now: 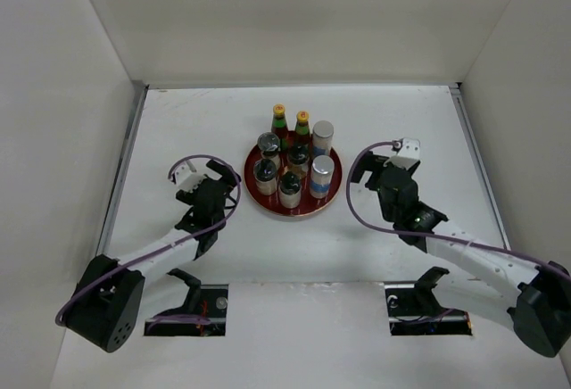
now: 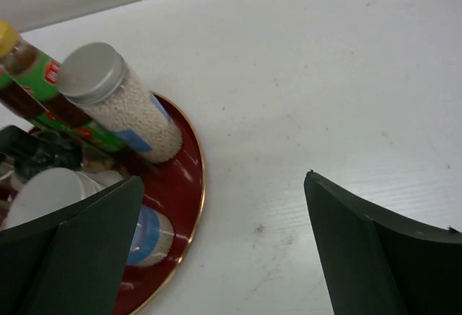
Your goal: Organize the condiment bottles
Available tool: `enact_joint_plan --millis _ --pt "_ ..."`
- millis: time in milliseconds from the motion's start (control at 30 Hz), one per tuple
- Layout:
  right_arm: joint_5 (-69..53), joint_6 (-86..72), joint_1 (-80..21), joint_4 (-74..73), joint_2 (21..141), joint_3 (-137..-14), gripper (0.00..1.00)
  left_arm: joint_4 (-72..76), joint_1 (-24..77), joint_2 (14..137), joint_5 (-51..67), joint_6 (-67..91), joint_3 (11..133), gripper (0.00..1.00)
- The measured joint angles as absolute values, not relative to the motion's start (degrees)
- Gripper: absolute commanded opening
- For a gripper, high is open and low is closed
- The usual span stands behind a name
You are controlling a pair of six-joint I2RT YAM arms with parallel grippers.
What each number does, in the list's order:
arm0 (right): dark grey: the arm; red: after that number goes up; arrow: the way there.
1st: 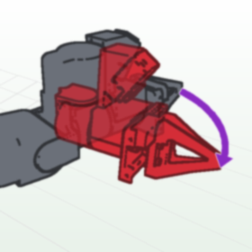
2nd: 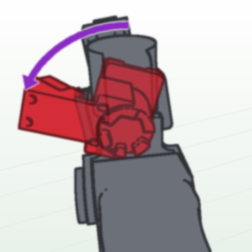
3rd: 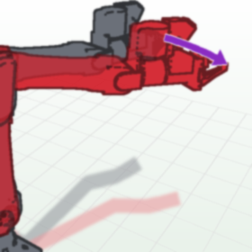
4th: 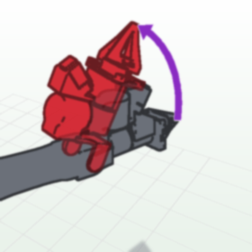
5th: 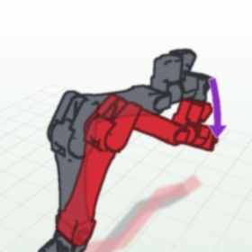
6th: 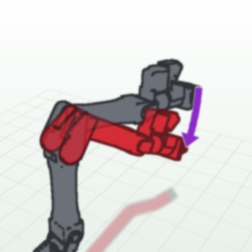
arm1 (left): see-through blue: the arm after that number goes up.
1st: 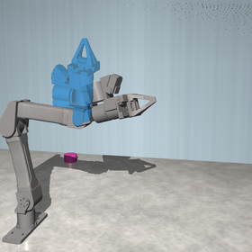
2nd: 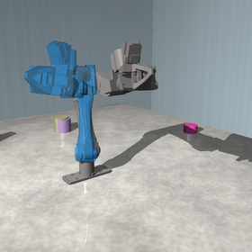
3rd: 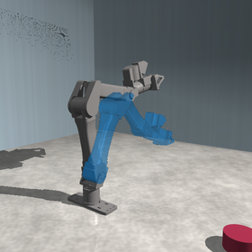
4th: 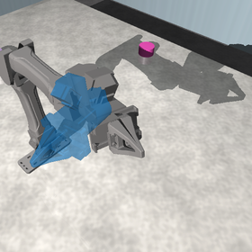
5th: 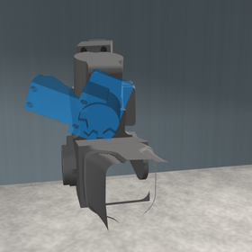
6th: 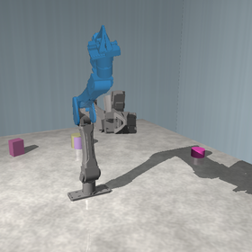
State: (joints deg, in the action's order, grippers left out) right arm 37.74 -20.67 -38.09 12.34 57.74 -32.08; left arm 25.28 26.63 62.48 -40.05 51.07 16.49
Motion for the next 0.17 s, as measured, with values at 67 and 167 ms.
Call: enact_joint_plan --millis 67,167 --pt "37.8 -21.9 -37.4 10.9 57.1 -30.6 1.00 25.0 26.6 62.2 -40.1 51.3 16.5 1.00" --pt "38.0 -23.1 -36.4 9.5 57.0 -30.1 1.00 24.8 26.6 61.3 -40.0 51.4 16.5 1.00"
